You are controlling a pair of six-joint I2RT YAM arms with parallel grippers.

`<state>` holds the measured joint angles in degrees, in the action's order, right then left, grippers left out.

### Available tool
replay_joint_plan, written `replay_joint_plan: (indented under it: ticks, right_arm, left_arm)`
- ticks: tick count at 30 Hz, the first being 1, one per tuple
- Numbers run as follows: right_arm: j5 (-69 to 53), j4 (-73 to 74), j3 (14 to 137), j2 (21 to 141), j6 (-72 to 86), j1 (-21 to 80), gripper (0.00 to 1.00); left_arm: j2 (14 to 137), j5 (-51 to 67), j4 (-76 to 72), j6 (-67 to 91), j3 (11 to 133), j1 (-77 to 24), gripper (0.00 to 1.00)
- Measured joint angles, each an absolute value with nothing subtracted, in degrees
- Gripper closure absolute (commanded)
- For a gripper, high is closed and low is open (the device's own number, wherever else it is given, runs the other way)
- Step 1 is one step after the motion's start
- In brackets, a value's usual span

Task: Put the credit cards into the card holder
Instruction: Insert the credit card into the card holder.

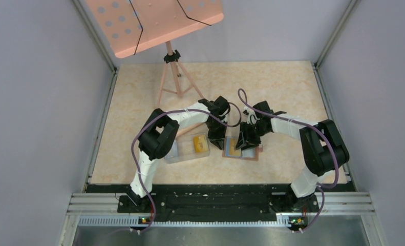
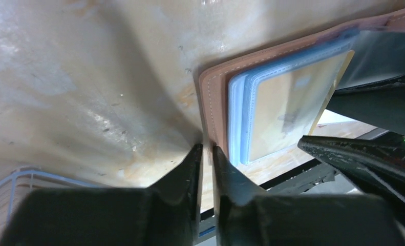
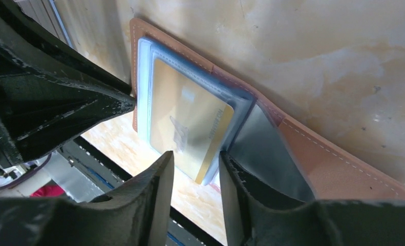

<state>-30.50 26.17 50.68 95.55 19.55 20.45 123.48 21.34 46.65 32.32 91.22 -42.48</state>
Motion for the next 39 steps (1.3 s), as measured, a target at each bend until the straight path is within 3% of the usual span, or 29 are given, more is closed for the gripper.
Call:
replay_joint_plan:
  ticks: [3, 8, 18, 32, 39]
  right_arm:
    - [-29.63, 26.96, 50.68, 94.87, 19.64, 20.45, 0.49]
    - [-27.73, 28.08, 50.68, 93.03, 19.59, 20.45, 0.49]
    - [-28.38, 25.76, 48.16, 89.65, 21.47, 20.45, 0.73]
    - [-30.28, 23.40, 46.19, 93.49, 23.27, 20.43, 0.80]
    - [-30.37, 24.12, 47.05, 94.87, 23.66, 20.32, 0.89]
  left_arm:
    - [122.54, 18.85, 46.81, 31.59, 91.39, -42.70, 0.72]
    - [118.06, 17.67, 45.76, 30.79, 91.22, -42.74, 0.62]
    - [110.74, 30.13, 26.94, 37.76, 79.42, -42.15, 0.61]
    - [115.57, 30.13, 26.65, 39.83, 79.83, -42.09, 0.61]
    - [117.19, 27.92, 29.71, 39.22, 80.95, -42.09, 0.59]
